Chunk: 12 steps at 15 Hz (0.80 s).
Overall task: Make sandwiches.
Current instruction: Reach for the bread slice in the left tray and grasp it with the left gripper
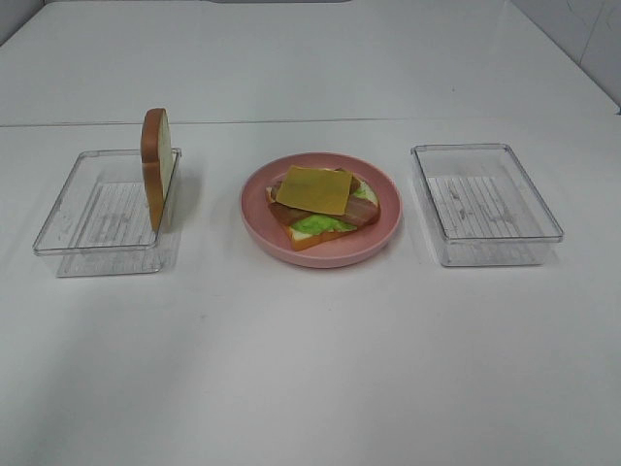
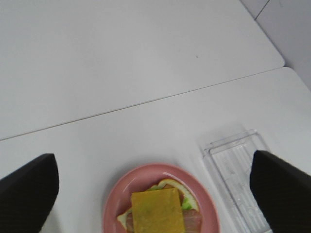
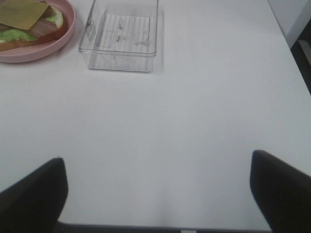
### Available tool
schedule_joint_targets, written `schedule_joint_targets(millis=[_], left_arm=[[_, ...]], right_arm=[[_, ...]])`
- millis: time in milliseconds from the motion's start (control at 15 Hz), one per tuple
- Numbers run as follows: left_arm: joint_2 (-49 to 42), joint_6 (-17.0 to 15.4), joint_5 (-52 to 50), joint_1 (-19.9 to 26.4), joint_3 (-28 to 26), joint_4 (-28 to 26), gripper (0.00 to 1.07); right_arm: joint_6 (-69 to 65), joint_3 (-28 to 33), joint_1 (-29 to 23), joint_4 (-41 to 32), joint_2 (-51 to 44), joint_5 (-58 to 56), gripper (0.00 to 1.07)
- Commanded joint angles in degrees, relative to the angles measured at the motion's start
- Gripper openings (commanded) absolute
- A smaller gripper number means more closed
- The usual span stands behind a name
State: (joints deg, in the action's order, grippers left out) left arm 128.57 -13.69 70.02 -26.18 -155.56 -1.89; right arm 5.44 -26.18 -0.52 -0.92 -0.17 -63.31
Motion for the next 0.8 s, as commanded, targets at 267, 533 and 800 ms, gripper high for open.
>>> schedule_joint_targets(millis=[267, 533, 800], left_arm=[[-10.14, 0.23, 5.44, 0.52, 22.46, 9.8, 1.01], [-12.15, -1.43, 5.44, 5.73, 33.46, 7.16, 1.0], [-10.49, -1.43, 5.39, 10.43, 38.22, 0.0, 1.0]], right_arm=[[0.34, 0.17, 0.23, 0.23, -1.78, 0.34, 0.99], [0.34, 0.17, 0.23, 0.23, -1.72, 0.34, 0.99], [0.34, 0.17, 0.23, 0.23, -1.72, 0.34, 0.99]])
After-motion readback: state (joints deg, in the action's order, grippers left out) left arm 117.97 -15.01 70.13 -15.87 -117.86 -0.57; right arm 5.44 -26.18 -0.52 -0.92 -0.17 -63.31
